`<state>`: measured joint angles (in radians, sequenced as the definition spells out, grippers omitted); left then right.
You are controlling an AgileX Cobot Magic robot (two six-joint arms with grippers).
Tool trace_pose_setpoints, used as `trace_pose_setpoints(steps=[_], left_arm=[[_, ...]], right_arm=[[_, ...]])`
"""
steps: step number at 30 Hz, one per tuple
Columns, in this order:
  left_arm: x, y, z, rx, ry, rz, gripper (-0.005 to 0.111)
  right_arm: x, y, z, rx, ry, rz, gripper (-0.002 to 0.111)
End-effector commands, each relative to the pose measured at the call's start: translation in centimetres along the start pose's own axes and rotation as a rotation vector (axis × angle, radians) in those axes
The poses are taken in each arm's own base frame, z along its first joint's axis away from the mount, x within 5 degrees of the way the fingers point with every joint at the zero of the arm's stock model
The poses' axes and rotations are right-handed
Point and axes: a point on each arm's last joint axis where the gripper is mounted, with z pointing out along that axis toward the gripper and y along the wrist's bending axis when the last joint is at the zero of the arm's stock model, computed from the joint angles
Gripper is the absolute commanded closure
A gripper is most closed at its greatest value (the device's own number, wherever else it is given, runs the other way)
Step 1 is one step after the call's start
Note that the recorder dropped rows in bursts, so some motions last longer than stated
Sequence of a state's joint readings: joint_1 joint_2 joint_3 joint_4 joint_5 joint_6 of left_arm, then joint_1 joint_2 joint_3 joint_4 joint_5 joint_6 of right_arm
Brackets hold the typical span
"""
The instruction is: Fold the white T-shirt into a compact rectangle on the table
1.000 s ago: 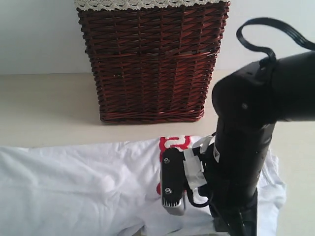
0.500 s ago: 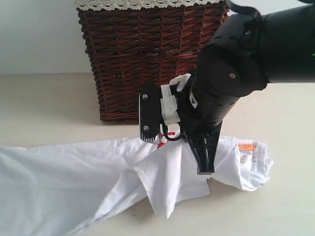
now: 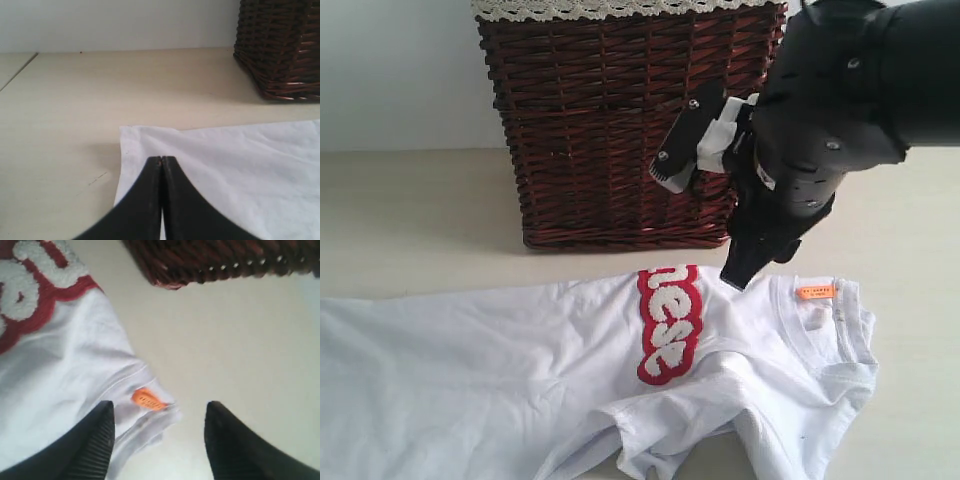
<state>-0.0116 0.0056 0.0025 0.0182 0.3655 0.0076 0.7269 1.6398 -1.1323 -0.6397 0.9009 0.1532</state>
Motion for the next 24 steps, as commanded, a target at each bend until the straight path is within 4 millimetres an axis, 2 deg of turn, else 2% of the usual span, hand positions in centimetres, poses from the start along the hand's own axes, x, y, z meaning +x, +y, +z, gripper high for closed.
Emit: trace_pose_setpoints(steps=[1,4,5,8,10,11,13,18,20,24], left_arm=[[-0.2,0.0,-0.1,-0.005,-0.016,0.004,0.107],[-0.2,0.0,-0.1,-0.005,-0.016,0.004,0.107],[-0.2,0.0,-0.1,-0.005,-0.016,0.004,0.107],[-0.2,0.0,-0.1,-0.005,-0.016,0.004,0.107],[-0.2,0.0,-0.1,-0.005,-0.016,0.004,0.107],[-0.2,0.0,-0.1,-0.005,-0.016,0.004,0.107],[-0.2,0.0,-0.1,-0.005,-0.016,0.004,0.107],[-0.2,0.0,-0.1,-0.005,-0.016,0.004,0.107],[-0.2,0.0,-0.1,-0.005,-0.016,0.004,0.107],[-0.2,0.0,-0.1,-0.005,-0.016,0.004,0.107]], right_arm=[[1.2,2.2,-0.8,-0.352,0.107,0.068,0.057],[0.6,5.4,-4.4,-0.841,-0.032,0.048,0.062],[0.5,5.9,-5.2,-0.911,-0.087,0.025,0.063],[0.8,7.6,-6.8,-0.964,-0.184,-0.029,0.064],[1.8,10.4,-6.5,-0.964,-0.161,-0.092,0.064],[2.2,12.1,-6.1,-0.936,-0.159,-0.171,0.064],[2.5,13.7,-5.6,-0.846,-0.179,-0.339,0.064],[1.9,15.3,-6.1,-0.493,-0.326,-0.751,0.064],[1.6,15.9,-6.3,-0.387,-0.353,-0.828,0.064],[1.9,17.9,-5.6,-0.309,-0.288,-0.956,0.064]])
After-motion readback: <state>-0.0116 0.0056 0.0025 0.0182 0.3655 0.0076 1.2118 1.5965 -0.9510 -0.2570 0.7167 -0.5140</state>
